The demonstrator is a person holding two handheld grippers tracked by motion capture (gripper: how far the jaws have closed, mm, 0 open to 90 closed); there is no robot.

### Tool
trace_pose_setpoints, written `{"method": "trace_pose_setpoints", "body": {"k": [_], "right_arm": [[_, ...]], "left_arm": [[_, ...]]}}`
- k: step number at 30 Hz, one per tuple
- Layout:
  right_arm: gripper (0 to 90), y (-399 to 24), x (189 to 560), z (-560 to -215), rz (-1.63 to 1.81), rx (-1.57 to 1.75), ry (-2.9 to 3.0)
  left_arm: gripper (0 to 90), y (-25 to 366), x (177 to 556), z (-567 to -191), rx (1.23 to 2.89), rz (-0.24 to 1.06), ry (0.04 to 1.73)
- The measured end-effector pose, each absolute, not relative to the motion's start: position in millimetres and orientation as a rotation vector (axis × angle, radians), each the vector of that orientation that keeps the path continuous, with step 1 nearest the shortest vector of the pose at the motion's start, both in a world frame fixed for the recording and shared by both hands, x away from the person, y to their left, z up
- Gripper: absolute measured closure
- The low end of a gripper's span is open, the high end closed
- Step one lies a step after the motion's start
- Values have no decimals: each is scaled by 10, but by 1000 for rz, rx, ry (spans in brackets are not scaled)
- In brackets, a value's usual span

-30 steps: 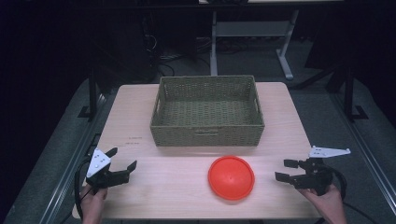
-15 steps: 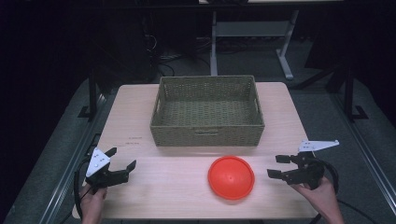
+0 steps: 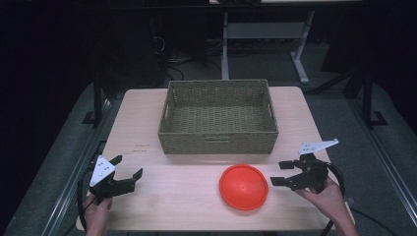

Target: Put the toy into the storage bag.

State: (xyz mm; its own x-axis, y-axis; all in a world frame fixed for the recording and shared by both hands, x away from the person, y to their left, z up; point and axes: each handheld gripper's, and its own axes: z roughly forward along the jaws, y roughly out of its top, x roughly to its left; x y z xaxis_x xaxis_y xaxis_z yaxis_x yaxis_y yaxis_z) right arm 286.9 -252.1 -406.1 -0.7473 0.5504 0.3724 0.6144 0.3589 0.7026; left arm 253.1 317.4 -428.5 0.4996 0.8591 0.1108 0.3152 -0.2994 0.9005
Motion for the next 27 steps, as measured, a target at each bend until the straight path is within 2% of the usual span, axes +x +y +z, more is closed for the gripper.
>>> {"method": "trace_pose_setpoints", "body": {"k": [20,27], "right_arm": [[165,-2184,3136,-4298,-1179,-1063,-2551],[200,-2164,3216,-4414,-1100,-1072,-2542]], "left_arm": [[130,3170,2531,-4295,1853,754,979],[130,3154,2531,-4298,1859,754,974]]}}
